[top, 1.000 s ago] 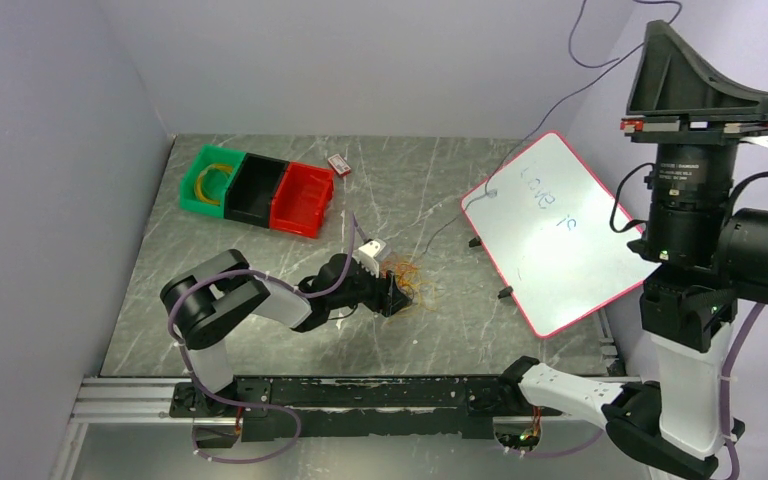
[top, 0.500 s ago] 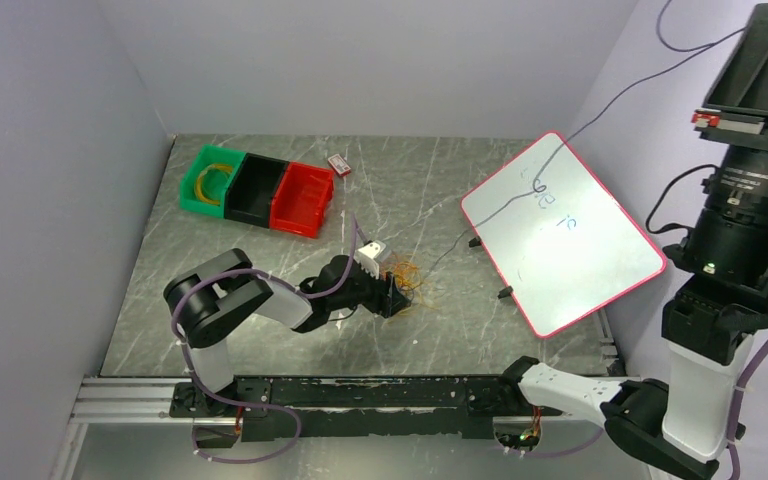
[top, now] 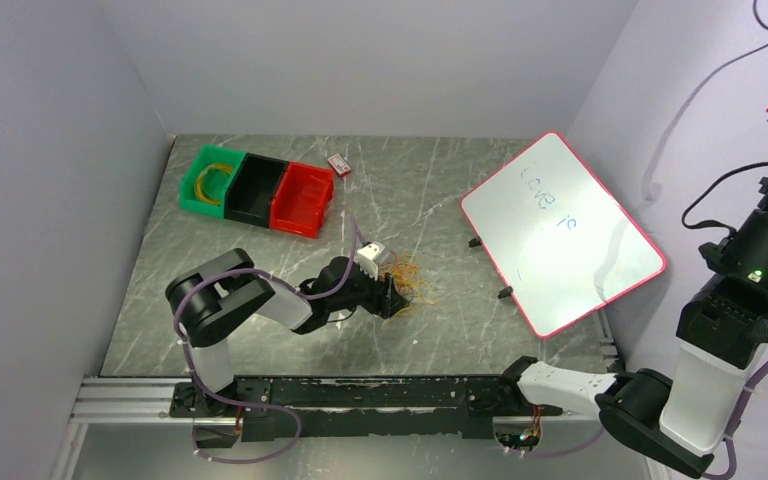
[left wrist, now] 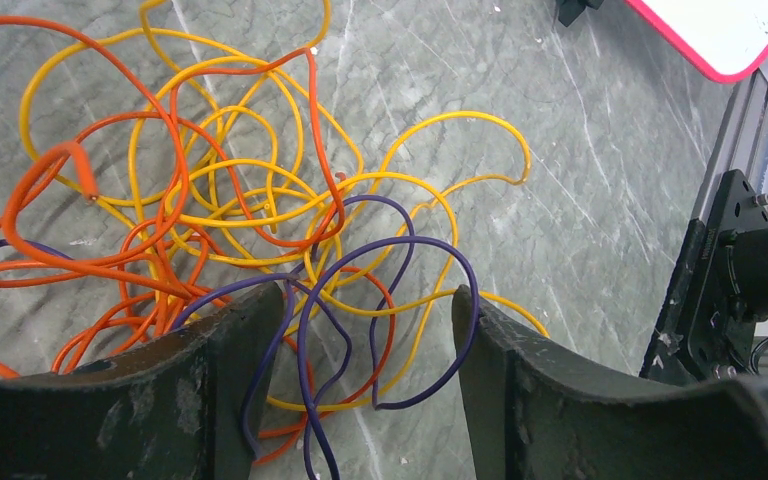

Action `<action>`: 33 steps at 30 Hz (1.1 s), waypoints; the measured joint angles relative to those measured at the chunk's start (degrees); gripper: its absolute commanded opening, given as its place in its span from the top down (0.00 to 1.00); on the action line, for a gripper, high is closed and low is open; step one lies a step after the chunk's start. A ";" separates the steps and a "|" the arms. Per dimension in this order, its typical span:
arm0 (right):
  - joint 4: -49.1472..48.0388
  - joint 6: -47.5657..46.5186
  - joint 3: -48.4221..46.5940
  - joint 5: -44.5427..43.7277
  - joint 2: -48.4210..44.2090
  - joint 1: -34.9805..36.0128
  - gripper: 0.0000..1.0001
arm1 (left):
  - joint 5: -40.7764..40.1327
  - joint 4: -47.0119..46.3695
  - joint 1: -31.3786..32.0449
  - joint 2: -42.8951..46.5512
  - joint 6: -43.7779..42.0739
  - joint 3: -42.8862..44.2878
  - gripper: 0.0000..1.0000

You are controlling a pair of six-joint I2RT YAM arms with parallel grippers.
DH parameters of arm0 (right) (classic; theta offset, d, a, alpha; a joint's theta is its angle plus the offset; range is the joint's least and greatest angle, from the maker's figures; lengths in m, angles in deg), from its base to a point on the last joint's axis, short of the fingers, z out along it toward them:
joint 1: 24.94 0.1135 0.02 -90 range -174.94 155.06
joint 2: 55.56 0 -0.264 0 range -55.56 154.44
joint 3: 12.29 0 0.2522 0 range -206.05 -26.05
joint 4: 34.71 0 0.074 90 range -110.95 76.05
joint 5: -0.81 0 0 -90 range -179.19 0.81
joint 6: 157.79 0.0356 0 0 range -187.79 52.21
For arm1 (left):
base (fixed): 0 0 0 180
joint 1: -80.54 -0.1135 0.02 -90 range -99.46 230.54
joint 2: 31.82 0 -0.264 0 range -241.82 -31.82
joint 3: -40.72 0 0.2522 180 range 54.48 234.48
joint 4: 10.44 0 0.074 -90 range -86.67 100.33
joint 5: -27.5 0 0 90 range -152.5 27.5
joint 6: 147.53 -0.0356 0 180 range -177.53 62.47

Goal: Untangle the cables

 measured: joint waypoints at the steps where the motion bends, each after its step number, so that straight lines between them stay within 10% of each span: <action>1: -0.04 -0.59 -1.22 0.00 0.55 0.09 1.00 | -0.04 -0.02 0.00 -0.02 0.00 0.00 0.32; 10: -0.20 -0.81 3.61 -1.14 -0.92 0.31 1.00 | -1.07 2.86 0.02 2.27 0.33 0.02 0.25; 33: 6.99 10.43 12.50 0.46 5.18 0.61 1.00 | -8.98 33.88 0.07 42.12 -5.90 10.47 0.07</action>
